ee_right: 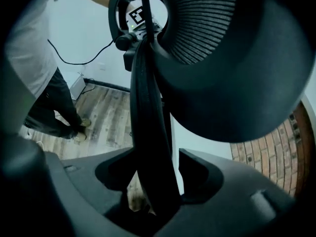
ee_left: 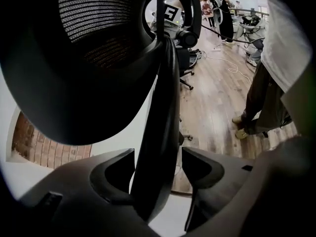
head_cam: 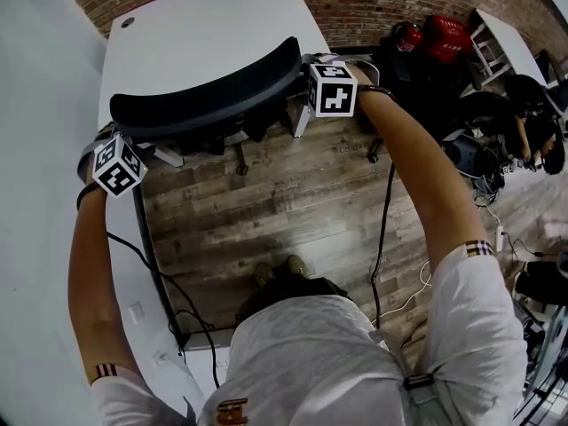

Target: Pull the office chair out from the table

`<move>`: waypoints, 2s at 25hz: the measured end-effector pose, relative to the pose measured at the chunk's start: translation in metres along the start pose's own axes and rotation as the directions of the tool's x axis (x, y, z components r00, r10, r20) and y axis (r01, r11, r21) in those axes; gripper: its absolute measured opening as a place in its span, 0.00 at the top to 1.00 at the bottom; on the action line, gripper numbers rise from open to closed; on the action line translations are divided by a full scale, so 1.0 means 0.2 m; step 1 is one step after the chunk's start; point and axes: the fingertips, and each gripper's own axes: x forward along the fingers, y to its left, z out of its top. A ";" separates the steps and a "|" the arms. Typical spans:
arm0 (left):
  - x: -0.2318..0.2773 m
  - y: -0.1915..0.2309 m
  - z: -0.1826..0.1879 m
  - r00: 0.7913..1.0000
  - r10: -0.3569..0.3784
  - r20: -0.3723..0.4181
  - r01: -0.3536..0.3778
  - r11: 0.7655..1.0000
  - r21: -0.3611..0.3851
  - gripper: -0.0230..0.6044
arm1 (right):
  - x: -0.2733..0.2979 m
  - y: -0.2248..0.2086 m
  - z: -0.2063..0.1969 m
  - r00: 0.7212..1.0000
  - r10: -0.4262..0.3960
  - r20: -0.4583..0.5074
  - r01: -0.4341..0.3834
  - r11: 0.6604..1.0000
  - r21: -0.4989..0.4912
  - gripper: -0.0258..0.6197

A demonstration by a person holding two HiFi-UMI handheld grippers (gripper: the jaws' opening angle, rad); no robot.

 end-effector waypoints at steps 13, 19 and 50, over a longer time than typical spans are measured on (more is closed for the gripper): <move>0.04 0.02 -0.01 0.999 0.044 -0.019 -0.042 0.995 0.091 0.83 | 0.05 0.02 0.02 1.000 -0.001 -0.007 0.000 0.992 -0.126 0.79; 0.01 0.00 0.00 0.999 0.033 -0.028 -0.030 0.993 0.112 0.84 | 0.05 0.06 0.03 1.000 -0.011 -0.012 0.009 0.992 -0.129 0.80; -0.13 -0.25 -0.10 0.999 0.000 -0.055 0.008 0.990 0.141 0.85 | -0.04 0.35 0.14 0.999 -0.021 -0.039 0.017 0.993 -0.117 0.82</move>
